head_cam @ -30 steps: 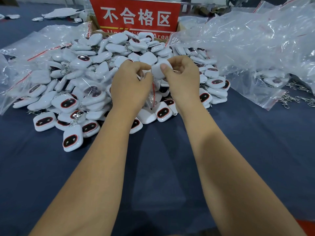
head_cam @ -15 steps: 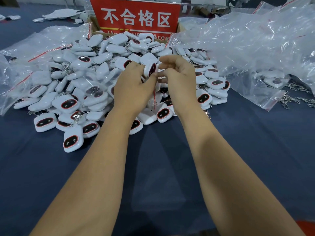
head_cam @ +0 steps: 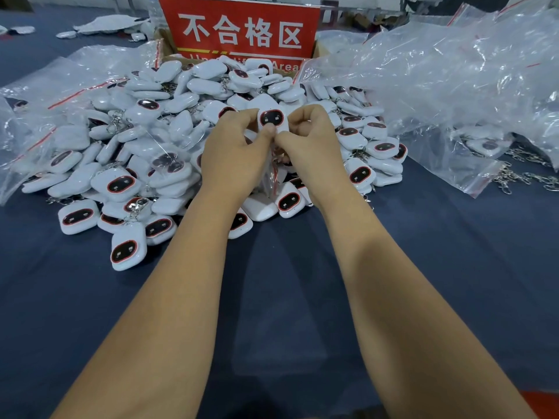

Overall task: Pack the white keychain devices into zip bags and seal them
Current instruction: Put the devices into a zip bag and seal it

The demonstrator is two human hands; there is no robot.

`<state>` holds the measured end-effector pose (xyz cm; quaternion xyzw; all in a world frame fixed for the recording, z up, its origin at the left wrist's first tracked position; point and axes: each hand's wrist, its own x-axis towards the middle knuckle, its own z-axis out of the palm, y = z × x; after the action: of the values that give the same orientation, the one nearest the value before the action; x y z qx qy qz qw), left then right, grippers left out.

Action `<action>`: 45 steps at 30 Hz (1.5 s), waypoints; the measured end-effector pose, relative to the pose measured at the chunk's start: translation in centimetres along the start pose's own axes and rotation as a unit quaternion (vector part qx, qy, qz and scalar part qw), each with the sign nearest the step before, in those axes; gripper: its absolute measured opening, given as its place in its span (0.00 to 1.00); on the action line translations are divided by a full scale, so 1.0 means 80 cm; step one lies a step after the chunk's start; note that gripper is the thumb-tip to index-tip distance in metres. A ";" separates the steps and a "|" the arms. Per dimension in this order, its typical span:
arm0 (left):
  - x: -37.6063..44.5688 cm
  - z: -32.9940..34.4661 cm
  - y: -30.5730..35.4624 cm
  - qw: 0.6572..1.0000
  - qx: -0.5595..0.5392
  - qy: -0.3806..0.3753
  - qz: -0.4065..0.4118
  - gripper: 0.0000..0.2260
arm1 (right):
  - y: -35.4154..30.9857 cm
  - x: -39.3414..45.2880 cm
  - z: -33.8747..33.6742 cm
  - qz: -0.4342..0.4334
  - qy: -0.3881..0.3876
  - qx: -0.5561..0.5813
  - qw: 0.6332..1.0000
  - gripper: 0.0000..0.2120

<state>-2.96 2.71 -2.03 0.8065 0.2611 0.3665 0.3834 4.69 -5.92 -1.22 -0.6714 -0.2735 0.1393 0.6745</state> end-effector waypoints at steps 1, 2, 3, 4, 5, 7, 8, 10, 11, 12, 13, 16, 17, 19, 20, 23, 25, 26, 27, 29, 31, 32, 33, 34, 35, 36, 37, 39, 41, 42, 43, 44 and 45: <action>0.000 0.000 0.000 1.000 -0.003 -0.005 0.004 0.13 | 0.000 0.000 0.000 0.004 -0.005 0.010 1.000 0.12; 0.000 -0.001 0.000 1.000 -0.004 -0.009 0.011 0.13 | 0.000 -0.001 0.000 0.006 -0.011 0.014 1.000 0.13; 0.000 -0.001 0.001 1.000 -0.002 -0.015 0.017 0.12 | 0.001 -0.001 0.001 0.004 -0.018 0.011 1.000 0.14; -0.001 -0.001 0.002 1.000 0.002 -0.019 0.022 0.12 | 0.001 -0.001 0.001 0.000 -0.025 0.007 1.000 0.14; -0.001 -0.002 0.003 0.999 0.005 -0.021 0.024 0.12 | 0.001 -0.001 0.001 -0.005 -0.030 0.003 1.000 0.14; -0.002 -0.002 0.003 1.000 -0.002 -0.020 0.017 0.12 | 0.001 -0.002 0.001 -0.015 -0.036 0.003 0.999 0.13; -0.002 -0.002 0.003 1.000 -0.010 -0.017 0.010 0.12 | 0.002 -0.002 0.000 -0.018 -0.037 0.004 0.999 0.13; -0.003 -0.001 0.003 1.000 -0.023 -0.011 -0.006 0.12 | 0.003 -0.003 0.000 -0.027 -0.040 0.008 0.999 0.13; -0.004 -0.001 0.004 0.999 -0.029 -0.008 -0.013 0.12 | 0.004 -0.003 -0.001 -0.031 -0.043 0.010 0.999 0.14; -0.004 0.000 0.005 0.999 -0.035 -0.005 -0.019 0.12 | 0.004 -0.003 -0.001 -0.034 -0.045 0.010 0.998 0.15; -0.004 0.000 0.005 0.999 -0.038 -0.002 -0.022 0.12 | 0.003 -0.003 -0.002 -0.036 -0.045 0.008 0.998 0.16; -0.004 0.000 0.006 0.999 -0.033 0.001 -0.019 0.11 | 0.003 -0.002 -0.001 -0.040 -0.041 -0.002 0.998 0.18; -0.004 0.000 0.005 0.999 -0.030 0.001 -0.017 0.12 | 0.003 -0.003 -0.001 -0.041 -0.040 -0.003 0.998 0.18; -0.004 0.000 0.004 1.000 -0.025 -0.002 -0.014 0.12 | 0.003 -0.003 -0.001 -0.041 -0.040 -0.002 0.998 0.17; -0.003 0.000 0.004 1.000 -0.024 -0.002 -0.013 0.11 | 0.003 -0.003 -0.001 -0.038 -0.040 0.001 0.998 0.16; -0.003 0.001 0.003 1.000 -0.016 -0.003 -0.010 0.09 | 0.002 -0.002 -0.001 -0.019 -0.037 0.011 0.999 0.14; -0.002 0.001 0.002 1.000 -0.015 -0.006 -0.007 0.08 | 0.002 -0.001 -0.001 -0.009 -0.036 0.017 0.999 0.13; -0.002 0.001 0.002 1.000 -0.016 -0.007 -0.006 0.08 | 0.001 0.000 -0.001 -0.005 -0.036 0.023 0.999 0.13; -0.002 0.001 0.002 1.000 -0.016 -0.007 -0.004 0.08 | 0.001 0.000 -0.001 0.000 -0.034 0.033 0.999 0.13; -0.003 0.000 0.002 1.000 -0.020 -0.006 -0.003 0.07 | 0.001 0.000 0.000 0.008 -0.027 0.048 0.998 0.11; -0.003 0.001 0.002 1.000 -0.023 -0.005 -0.003 0.06 | 0.002 0.000 0.000 0.004 -0.026 0.050 0.998 0.10; -0.003 0.001 0.002 1.000 -0.023 -0.005 -0.002 0.05 | 0.002 0.000 0.000 0.000 -0.028 0.049 0.998 0.09; -0.003 0.001 0.001 1.000 -0.024 -0.005 -0.002 0.04 | 0.003 0.000 0.001 -0.004 -0.029 0.046 0.998 0.09; -0.003 0.002 0.000 1.000 -0.025 -0.005 -0.003 0.03 | 0.003 0.000 0.001 -0.007 -0.031 0.043 0.999 0.09; -0.002 0.002 0.000 1.000 -0.024 -0.006 -0.005 0.03 | 0.003 0.000 0.002 -0.009 -0.033 0.040 0.999 0.09; -0.002 0.002 -0.001 1.000 -0.021 -0.006 -0.006 0.03 | 0.003 0.000 0.002 -0.010 -0.035 0.041 0.999 0.09; -0.001 0.002 -0.002 1.000 -0.014 -0.005 -0.008 0.03 | 0.003 0.000 0.003 -0.012 -0.036 0.043 0.998 0.09; -0.001 0.003 -0.004 1.000 -0.004 -0.004 -0.010 0.02 | 0.004 -0.001 0.003 -0.014 -0.040 0.043 0.998 0.09; -0.001 0.003 -0.005 1.000 0.002 -0.004 -0.008 0.02 | 0.004 -0.001 0.004 -0.017 -0.041 0.042 0.998 0.10; -0.001 0.003 -0.005 1.000 0.003 -0.005 -0.006 0.02 | 0.004 -0.001 0.003 -0.018 -0.041 0.041 0.998 0.10; 0.000 0.003 -0.004 1.000 0.004 -0.005 -0.005 0.02 | 0.004 -0.001 0.004 -0.019 -0.040 0.041 0.998 0.10; 0.000 0.003 -0.004 1.000 0.004 -0.006 -0.004 0.02 | 0.004 -0.001 0.004 -0.020 -0.040 0.040 0.998 0.10; 0.000 0.003 -0.004 1.000 0.003 -0.006 -0.005 0.02 | 0.004 -0.001 0.004 -0.021 -0.040 0.039 0.998 0.09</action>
<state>-2.81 2.78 -2.37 0.8087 0.2639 0.3588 0.3841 4.51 -5.72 -1.59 -0.6325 -0.3083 0.1627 0.6916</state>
